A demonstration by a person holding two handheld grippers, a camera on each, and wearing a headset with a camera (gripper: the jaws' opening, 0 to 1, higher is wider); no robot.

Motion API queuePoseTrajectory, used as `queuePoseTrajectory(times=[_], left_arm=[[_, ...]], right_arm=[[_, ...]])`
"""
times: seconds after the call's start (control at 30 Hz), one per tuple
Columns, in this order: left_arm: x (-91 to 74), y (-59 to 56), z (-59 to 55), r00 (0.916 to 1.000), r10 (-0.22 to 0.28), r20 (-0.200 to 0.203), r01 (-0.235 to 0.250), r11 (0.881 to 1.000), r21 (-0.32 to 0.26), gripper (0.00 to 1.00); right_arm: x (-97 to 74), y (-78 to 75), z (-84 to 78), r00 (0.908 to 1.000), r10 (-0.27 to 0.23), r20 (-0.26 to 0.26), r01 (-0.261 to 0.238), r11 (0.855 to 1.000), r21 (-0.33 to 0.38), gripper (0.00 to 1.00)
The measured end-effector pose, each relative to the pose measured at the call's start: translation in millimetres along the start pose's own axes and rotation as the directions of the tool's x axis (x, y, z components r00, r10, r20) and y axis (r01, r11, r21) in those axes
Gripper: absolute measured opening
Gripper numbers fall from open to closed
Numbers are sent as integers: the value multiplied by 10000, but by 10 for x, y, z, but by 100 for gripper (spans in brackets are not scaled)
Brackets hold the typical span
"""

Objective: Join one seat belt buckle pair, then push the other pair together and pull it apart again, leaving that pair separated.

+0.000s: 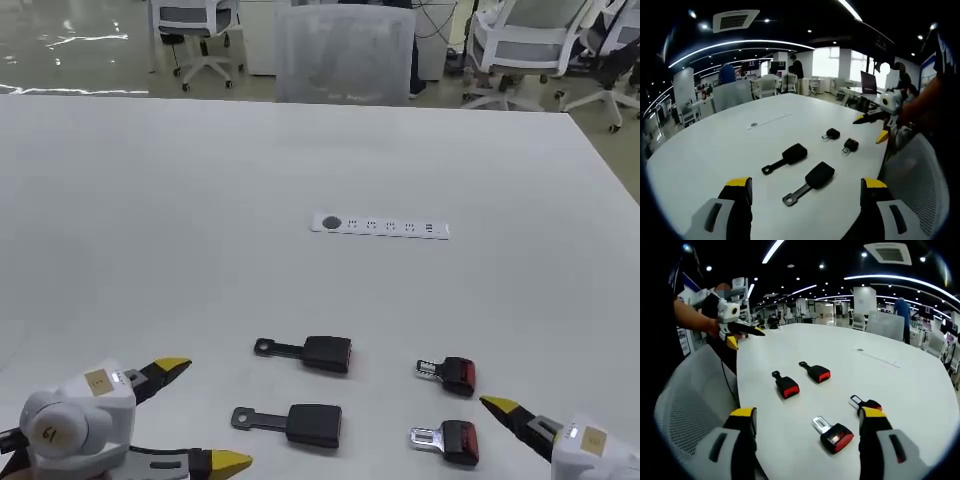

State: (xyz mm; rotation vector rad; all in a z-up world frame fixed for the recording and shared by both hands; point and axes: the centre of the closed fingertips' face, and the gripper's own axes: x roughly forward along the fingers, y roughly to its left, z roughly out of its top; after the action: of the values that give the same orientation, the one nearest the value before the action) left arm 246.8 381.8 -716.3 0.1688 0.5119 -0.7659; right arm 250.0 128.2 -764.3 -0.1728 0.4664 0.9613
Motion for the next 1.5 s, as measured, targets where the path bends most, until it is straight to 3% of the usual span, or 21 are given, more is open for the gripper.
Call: queuePoseTrajectory(times=[0.67,1.1,1.4,1.5], left_arm=[[-11,-30,2,10000,7,-20,-7,10000,16,91],[272,-88,32,9988,-451,-175,455,9986,267,91],[470,-125,38,9949,-929,-404,948,9943,497,91],[550,-146,13,9915,-1135,-642,1177,9909,659,90]], right_arm=[[-10,-21,-2,9999,95,-50,-95,9998,-152,86],[-122,-171,-119,9995,-125,-277,121,9998,-149,85],[-64,-261,-145,9986,-97,-522,82,9996,-286,83],[-32,-276,-197,9972,32,-745,-54,9995,-296,82]])
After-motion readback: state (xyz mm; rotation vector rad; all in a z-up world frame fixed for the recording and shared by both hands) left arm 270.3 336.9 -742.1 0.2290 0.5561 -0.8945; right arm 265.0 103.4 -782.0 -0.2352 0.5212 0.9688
